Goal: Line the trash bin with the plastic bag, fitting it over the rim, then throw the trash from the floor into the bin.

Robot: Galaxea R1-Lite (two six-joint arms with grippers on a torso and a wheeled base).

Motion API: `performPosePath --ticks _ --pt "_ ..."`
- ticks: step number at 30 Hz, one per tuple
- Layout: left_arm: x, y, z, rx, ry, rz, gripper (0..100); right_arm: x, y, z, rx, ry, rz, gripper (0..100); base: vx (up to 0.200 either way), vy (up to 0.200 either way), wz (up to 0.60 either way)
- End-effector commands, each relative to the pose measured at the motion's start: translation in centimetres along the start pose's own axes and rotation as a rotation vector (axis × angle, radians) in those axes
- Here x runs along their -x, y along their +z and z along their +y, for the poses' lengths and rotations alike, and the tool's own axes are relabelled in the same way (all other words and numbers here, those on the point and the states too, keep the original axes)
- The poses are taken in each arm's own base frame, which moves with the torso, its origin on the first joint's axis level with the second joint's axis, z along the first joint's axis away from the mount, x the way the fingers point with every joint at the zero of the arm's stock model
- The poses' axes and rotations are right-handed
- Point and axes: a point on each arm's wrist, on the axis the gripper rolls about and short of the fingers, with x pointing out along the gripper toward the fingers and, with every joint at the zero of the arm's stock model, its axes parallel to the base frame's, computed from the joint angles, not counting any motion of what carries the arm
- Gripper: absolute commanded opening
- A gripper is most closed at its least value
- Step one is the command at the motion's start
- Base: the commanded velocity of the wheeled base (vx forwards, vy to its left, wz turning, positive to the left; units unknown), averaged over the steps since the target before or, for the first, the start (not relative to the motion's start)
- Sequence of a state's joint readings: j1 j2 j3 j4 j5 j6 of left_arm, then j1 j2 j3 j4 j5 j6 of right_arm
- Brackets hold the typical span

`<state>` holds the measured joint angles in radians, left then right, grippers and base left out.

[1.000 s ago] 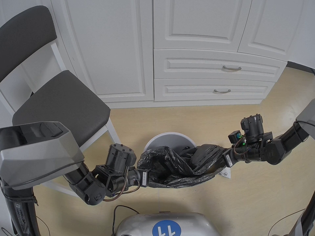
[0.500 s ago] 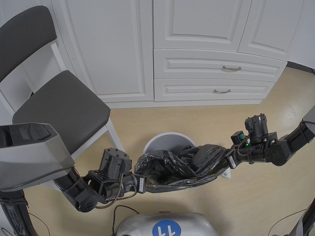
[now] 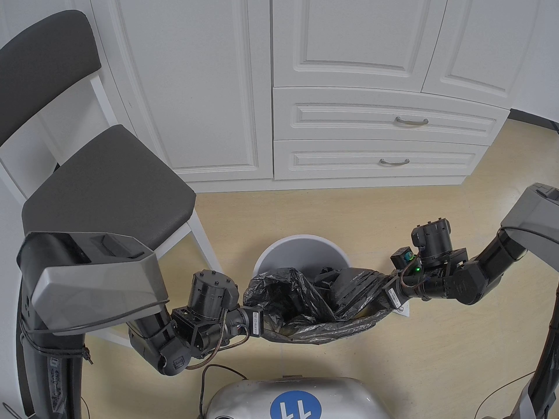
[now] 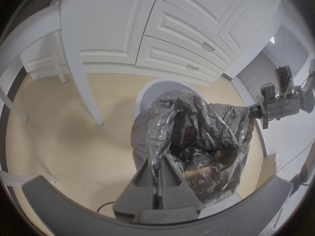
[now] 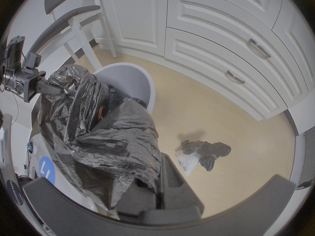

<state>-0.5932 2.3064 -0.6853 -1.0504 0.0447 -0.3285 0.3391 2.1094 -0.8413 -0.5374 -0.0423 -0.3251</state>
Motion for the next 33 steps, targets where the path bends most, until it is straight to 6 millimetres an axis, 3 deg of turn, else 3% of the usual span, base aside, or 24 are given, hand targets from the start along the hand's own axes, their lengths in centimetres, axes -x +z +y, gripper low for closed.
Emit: performPosePath --ticks 1,10,23,33 --pt "-1.7 -0.7 1.0 0.032 0.022 0.014 0 -2.4 -1.6 0.2 -0.005 0.000 0.022 0 0.000 0.000 0.00" --pt "-0.1 -0.3 1.6 0.050 0.022 -0.041 0 -2.3 -1.9 -0.3 -0.010 -0.010 0.026 0 0.000 0.000 0.00" --pt "0.4 0.2 1.7 0.045 0.017 -0.068 0 -2.0 -2.4 -0.8 -0.002 -0.020 0.047 0 0.000 0.000 0.00" --pt "1.5 1.7 1.3 0.044 0.006 -0.108 0 -1.7 -2.4 -1.1 0.000 -0.024 0.045 0 0.000 0.000 0.00"
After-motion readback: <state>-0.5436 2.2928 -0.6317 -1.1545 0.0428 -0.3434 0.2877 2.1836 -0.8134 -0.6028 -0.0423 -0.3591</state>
